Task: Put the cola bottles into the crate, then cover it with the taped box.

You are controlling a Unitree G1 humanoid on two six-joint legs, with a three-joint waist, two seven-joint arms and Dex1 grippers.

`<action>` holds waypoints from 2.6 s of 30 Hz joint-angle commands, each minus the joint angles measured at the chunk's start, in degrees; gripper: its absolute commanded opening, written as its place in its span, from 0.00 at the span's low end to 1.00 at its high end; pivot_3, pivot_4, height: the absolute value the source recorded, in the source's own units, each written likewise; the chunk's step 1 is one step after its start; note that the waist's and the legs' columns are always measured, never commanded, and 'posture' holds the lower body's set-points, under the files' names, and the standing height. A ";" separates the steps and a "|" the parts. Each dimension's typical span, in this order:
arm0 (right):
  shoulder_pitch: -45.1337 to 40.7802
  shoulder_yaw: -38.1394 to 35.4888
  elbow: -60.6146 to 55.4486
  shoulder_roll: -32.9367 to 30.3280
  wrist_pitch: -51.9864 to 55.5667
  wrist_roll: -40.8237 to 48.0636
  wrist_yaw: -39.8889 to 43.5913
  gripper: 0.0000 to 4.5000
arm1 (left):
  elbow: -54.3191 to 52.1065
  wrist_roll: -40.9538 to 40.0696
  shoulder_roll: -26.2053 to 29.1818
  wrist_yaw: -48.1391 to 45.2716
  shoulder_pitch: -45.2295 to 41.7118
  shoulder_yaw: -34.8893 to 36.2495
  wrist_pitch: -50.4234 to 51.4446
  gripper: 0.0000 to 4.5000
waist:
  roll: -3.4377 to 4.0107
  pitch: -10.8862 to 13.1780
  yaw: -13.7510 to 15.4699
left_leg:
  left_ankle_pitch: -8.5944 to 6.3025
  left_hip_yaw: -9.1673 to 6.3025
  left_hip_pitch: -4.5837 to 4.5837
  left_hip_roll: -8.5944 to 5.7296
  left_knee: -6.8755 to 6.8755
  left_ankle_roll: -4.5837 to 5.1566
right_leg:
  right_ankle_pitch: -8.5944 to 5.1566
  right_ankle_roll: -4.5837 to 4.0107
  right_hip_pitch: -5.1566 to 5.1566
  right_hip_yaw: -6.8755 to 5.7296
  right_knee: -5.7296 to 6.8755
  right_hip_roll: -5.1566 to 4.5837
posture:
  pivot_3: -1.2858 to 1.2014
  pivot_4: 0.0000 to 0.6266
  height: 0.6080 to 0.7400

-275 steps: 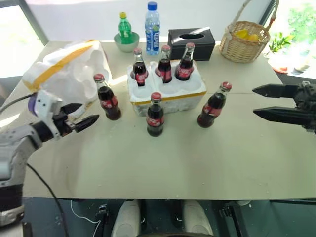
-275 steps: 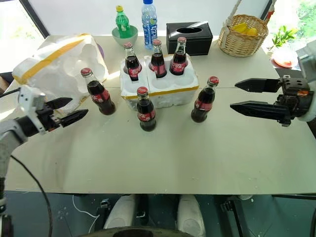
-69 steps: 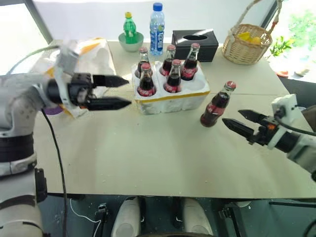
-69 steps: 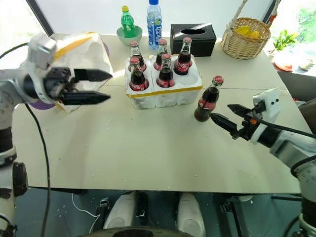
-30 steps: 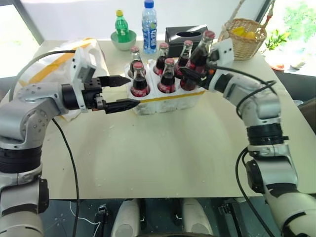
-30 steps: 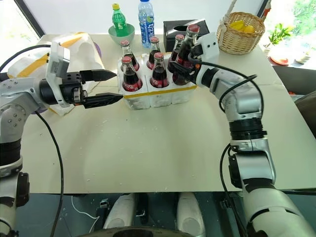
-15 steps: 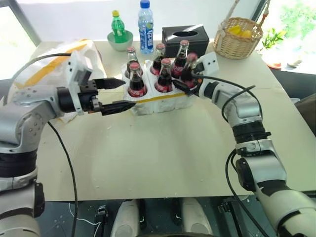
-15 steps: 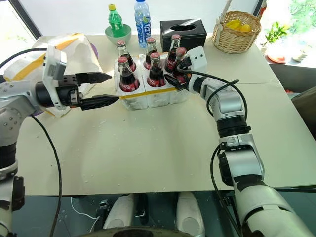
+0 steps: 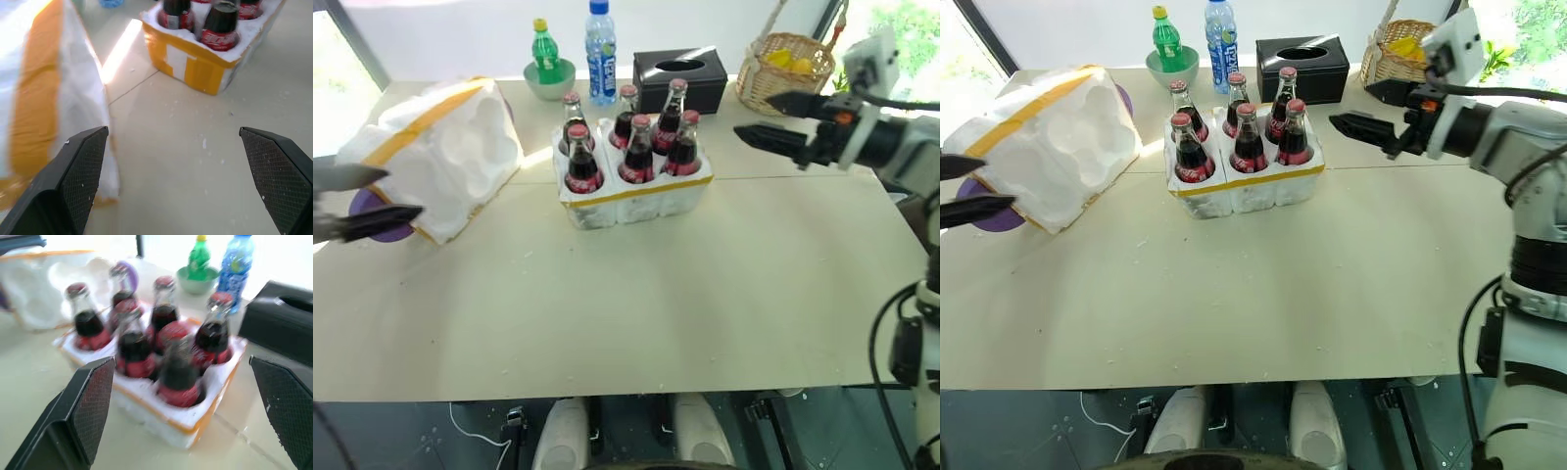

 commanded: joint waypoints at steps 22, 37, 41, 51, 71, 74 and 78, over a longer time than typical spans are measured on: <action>7.65 -4.94 -13.67 -4.00 1.47 15.19 3.30 1.00 | 63.65 40.77 -13.98 -5.41 -58.67 -51.46 -26.82 0.89 | -0.54 -0.10 1.15 | -0.01 0.29 -0.19 -0.10 0.13 0.05 | 0.04 0.06 -0.15 0.01 0.17 0.02 | 0.52 0.24 1.00; 11.69 -8.09 -14.82 -7.40 2.20 17.38 1.42 1.00 | 62.85 38.40 -14.48 1.24 -61.66 -44.89 -33.28 0.07 | -0.60 -0.08 1.52 | -0.09 0.23 -0.18 -0.04 0.18 0.19 | 0.04 0.06 -0.15 0.00 0.18 -0.07 | 0.52 0.24 1.00; 14.18 -10.03 -14.25 -9.05 2.93 17.52 1.34 1.00 | 56.07 38.57 -14.54 10.04 -61.90 -42.39 -43.33 0.07 | -0.74 0.00 1.70 | -0.09 0.19 -0.21 -0.04 0.20 0.19 | 0.04 0.07 -0.14 -0.01 0.18 -0.10 | 0.52 0.24 1.00; 18.64 -12.43 -14.06 -9.13 2.21 16.52 -2.29 1.00 | 24.27 47.31 -22.54 35.07 -55.52 -44.47 -55.91 0.07 | -0.83 -0.06 1.59 | -0.08 0.25 -0.07 -0.11 0.25 0.18 | 0.09 0.15 0.04 0.02 0.18 -0.18 | 0.52 0.24 1.00; 18.61 -15.10 -13.69 -7.14 3.69 20.68 -8.80 1.00 | 1.61 75.20 -26.83 43.24 -45.39 -55.52 -54.78 0.63 | -0.83 -0.06 1.62 | 0.05 0.23 -0.07 -0.09 0.25 -0.03 | 0.09 0.14 0.04 0.05 0.18 -0.05 | 0.52 0.24 1.00; 18.68 -15.18 -13.37 -7.02 3.51 21.12 -9.40 1.00 | 0.31 74.14 -27.72 42.33 -43.40 -55.07 -54.23 0.98 | -0.83 -0.06 1.75 | 0.04 0.21 -0.08 -0.09 0.26 0.00 | 0.09 0.14 0.04 0.05 0.18 -0.08 | 0.52 0.24 1.00; 18.79 -15.02 -12.96 -6.64 3.07 21.08 -9.64 1.00 | -0.55 73.59 -28.58 41.43 -40.96 -54.43 -52.37 0.99 | -0.83 -0.06 1.68 | 0.04 0.21 -0.08 -0.09 0.27 -0.01 | 0.09 0.15 0.05 0.05 0.18 -0.08 | 0.52 0.24 1.00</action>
